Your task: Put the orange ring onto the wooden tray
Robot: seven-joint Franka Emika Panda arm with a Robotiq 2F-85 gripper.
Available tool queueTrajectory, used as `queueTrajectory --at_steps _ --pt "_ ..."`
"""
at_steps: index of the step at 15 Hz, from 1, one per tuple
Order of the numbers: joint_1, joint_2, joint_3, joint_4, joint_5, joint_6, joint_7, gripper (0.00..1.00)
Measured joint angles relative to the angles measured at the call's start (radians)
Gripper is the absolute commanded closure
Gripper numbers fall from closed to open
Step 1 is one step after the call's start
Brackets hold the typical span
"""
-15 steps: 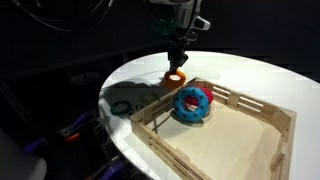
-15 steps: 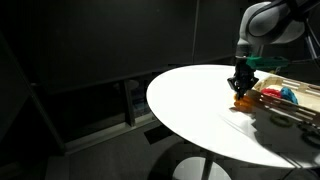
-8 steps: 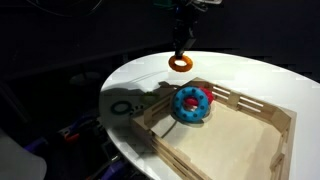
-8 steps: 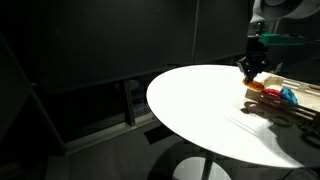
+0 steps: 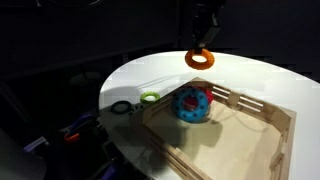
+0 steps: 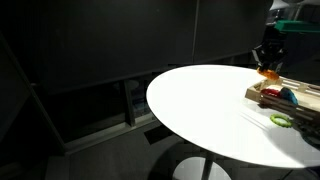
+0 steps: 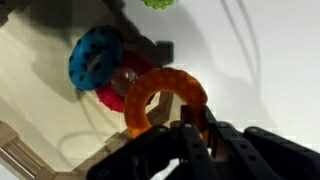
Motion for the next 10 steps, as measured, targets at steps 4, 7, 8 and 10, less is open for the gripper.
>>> queueTrajectory --at_steps 4,7,8,10 --pt "-0.021 0.008 -0.020 -0.005 -0.009 -0.031 0.025 0.96" --pt "-0.031 0.025 -0.034 -0.008 -0.015 -0.055 0.036 0.95" --pt "-0.034 0.034 -0.039 -0.009 -0.015 -0.062 0.040 0.95" --pt "-0.040 0.055 -0.049 -0.009 -0.015 -0.070 0.043 0.75"
